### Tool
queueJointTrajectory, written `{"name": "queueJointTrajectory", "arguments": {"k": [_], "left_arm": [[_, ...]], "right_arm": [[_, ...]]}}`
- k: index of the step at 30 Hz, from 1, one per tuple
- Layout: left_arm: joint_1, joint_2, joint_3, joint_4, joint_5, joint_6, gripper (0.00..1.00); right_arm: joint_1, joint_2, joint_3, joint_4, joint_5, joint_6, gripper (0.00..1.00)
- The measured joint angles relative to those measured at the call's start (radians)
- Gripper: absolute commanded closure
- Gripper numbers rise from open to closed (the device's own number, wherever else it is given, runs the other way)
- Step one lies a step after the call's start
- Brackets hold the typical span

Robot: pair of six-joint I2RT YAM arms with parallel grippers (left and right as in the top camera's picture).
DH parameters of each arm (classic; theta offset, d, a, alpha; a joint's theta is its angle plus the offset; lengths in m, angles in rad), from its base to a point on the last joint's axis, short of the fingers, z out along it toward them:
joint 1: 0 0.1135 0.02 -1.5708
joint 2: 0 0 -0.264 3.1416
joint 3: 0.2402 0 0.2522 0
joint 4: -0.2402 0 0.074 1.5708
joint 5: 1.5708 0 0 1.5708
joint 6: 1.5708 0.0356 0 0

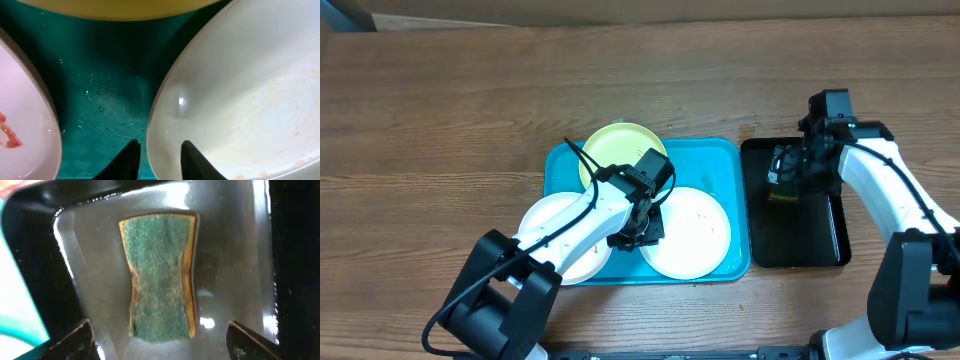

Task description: Clean dirty plates on tray and stack at the side

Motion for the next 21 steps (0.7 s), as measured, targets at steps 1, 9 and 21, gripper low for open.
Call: {"name": "queueJointTrajectory", "arguments": {"k": [1, 9, 21], "left_arm": [[0.000, 0.000, 0.000, 0.000, -0.001, 0.000, 0.73], [0.000, 0.000, -0.001, 0.025, -0.001, 0.000, 0.71], [0.000, 0.000, -0.002, 0.046, -0.001, 0.000, 0.63]], "right_arm": [[0.000, 0.000, -0.011, 0.015, 0.000, 0.001, 0.11], [0.000, 0.002, -0.060, 0.069, 0.000, 0.001, 0.11], [0.000, 0.005, -0.199, 0.180, 0.000, 0.004, 0.91]]}}
